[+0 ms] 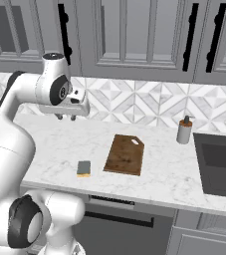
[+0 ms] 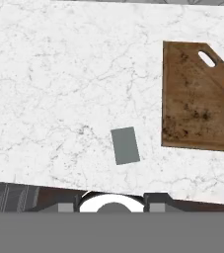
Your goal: Pick up the sponge from the counter and clean the cutting board by briefly scrubbing or pressing down on the cutting board. Once finished, release the sponge.
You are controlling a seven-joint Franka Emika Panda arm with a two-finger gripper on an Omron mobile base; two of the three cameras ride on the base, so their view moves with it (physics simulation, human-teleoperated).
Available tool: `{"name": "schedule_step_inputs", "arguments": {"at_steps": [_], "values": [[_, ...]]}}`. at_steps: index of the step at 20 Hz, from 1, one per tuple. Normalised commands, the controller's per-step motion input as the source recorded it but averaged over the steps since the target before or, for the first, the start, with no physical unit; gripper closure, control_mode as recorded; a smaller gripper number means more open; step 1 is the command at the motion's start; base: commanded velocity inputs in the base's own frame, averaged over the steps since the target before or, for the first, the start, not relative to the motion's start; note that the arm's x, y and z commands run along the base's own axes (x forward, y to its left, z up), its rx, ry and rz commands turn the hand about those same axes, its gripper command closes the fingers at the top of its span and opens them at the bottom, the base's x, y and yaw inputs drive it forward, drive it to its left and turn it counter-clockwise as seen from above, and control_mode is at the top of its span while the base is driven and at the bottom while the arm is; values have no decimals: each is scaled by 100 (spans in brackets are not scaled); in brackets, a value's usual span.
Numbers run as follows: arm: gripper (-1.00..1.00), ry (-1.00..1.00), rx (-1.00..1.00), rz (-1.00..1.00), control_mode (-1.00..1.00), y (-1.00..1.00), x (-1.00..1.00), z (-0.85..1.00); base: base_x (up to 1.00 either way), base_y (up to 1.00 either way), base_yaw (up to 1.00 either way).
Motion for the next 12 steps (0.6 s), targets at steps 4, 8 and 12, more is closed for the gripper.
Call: {"name": "schedule_step_inputs", "arguments": {"at_steps": [4, 8, 12], "values": [[-100, 0, 0, 0, -100, 0, -18, -20, 0, 0, 0], [-100, 0, 0, 0, -100, 0, -14, -50, 0, 0, 0], [-100, 0, 0, 0, -100, 0, -10, -54, 0, 0, 0]]}}
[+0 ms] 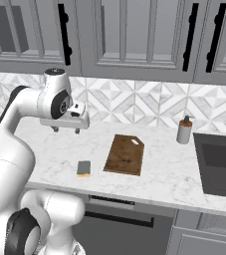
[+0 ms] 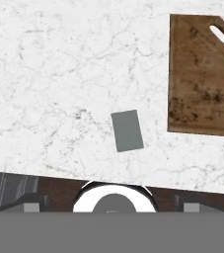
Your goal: Pick up the sponge from the counter and clean the cutting board by briefly scrubbing or pressing down on the cutting board. Once finished, release the sponge.
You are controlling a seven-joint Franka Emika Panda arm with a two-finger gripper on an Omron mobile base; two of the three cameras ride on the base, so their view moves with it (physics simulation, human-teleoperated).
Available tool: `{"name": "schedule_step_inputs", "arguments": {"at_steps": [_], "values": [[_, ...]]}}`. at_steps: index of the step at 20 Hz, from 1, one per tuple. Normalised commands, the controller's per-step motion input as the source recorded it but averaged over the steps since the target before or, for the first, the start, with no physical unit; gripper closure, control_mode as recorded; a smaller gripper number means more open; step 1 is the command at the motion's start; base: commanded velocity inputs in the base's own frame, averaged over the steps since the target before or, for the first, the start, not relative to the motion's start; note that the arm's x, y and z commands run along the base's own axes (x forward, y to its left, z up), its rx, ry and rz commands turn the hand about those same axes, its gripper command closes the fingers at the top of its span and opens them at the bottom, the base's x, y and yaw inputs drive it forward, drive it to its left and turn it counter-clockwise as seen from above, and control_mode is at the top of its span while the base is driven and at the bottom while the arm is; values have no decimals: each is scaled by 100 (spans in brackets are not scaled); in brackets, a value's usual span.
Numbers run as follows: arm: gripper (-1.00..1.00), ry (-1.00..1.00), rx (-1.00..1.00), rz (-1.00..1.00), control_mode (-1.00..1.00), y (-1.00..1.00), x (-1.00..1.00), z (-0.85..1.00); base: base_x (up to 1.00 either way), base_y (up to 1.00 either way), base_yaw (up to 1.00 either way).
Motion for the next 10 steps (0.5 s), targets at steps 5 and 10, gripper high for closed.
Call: {"name": "schedule_step_inputs", "arguments": {"at_steps": [5, 10], "values": [[-100, 0, 0, 0, -100, -3, -17, -65, 0, 0, 0], [-100, 0, -3, 0, -100, -17, -17, -60, 0, 0, 0]]}}
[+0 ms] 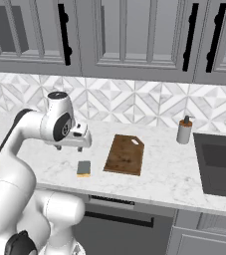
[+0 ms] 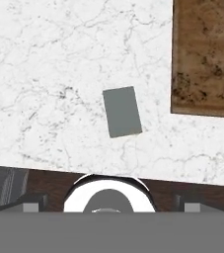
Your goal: Pick up the sponge from the counter and clean the cutting board by briefly scrubbing or pressing down on the cutting board. Once finished, release the sponge.
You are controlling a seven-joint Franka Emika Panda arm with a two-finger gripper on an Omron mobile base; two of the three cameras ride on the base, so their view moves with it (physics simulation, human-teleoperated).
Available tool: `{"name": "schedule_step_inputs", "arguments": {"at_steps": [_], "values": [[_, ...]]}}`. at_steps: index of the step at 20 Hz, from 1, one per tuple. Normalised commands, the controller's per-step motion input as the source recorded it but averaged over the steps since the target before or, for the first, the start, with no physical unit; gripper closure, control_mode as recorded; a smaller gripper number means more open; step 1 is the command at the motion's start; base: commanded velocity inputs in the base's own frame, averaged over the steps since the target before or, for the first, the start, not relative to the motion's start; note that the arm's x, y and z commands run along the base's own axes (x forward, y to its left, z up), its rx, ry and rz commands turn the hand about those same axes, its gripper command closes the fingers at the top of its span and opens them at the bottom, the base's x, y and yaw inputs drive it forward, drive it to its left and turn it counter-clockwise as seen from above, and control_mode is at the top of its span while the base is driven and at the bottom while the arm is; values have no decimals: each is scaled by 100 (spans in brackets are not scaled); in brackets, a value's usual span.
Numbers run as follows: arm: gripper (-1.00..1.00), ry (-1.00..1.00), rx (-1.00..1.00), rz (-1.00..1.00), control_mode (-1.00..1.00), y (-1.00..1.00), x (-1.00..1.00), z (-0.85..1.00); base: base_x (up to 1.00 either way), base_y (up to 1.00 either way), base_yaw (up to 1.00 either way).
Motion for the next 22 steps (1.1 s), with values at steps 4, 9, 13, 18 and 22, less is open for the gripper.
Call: {"name": "schedule_step_inputs", "arguments": {"at_steps": [4, 9, 13, 18, 22], "values": [[-100, 0, 0, 0, -100, -28, -1, -26, 0, 0, 0], [-100, -2, 0, 2, -100, -19, 0, -30, 0, 0, 0], [-100, 0, 0, 10, -100, 0, 0, -37, 0, 0, 0], [-100, 0, 0, 13, -100, 0, 4, -41, 0, 0, 0], [-100, 1, 0, 9, -100, 0, 20, -31, 0, 0, 0]]}}
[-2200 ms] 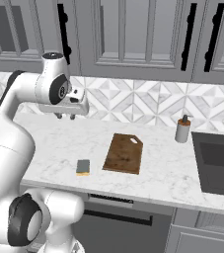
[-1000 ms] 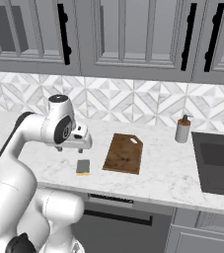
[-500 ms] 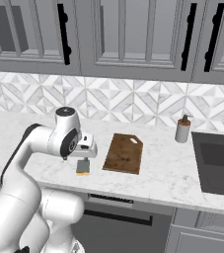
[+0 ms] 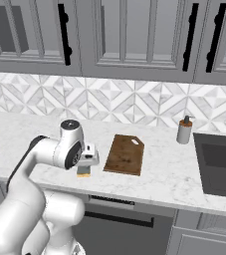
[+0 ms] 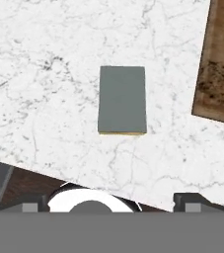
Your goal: Pick up the sponge from the counter and clean the cutting board by briefly scrubbing or pressing down on the cutting board. Once finished, release the sponge.
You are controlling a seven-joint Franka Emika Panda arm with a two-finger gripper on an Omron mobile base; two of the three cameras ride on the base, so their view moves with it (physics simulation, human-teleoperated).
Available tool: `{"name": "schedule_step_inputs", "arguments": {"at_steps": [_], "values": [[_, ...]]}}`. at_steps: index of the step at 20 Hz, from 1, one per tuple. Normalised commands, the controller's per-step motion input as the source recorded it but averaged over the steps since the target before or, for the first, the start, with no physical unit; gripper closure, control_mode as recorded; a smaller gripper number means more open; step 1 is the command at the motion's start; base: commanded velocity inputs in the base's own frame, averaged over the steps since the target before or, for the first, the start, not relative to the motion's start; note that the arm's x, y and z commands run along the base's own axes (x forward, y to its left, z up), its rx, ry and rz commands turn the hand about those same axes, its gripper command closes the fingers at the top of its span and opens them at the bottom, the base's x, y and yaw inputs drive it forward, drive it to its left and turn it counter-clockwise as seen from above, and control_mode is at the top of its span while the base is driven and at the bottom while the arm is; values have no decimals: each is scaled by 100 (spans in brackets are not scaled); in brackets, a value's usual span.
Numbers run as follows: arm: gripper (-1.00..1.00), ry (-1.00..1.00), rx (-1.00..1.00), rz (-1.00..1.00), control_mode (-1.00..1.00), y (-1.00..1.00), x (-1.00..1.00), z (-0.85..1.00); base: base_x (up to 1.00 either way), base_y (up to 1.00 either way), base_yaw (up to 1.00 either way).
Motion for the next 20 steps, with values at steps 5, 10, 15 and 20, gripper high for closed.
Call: {"name": "schedule_step_inputs", "arguments": {"at_steps": [5, 10, 15, 20], "values": [[-100, 2, 0, 5, -100, 5, 39, -33, 0, 0, 0], [-100, 2, 0, 2, -100, 1, 31, -20, 0, 0, 0], [-100, 5, 0, 0, -100, 0, 8, -23, 0, 0, 0], [-100, 1, 0, 0, -100, 3, 1, -31, 0, 0, 0]]}}
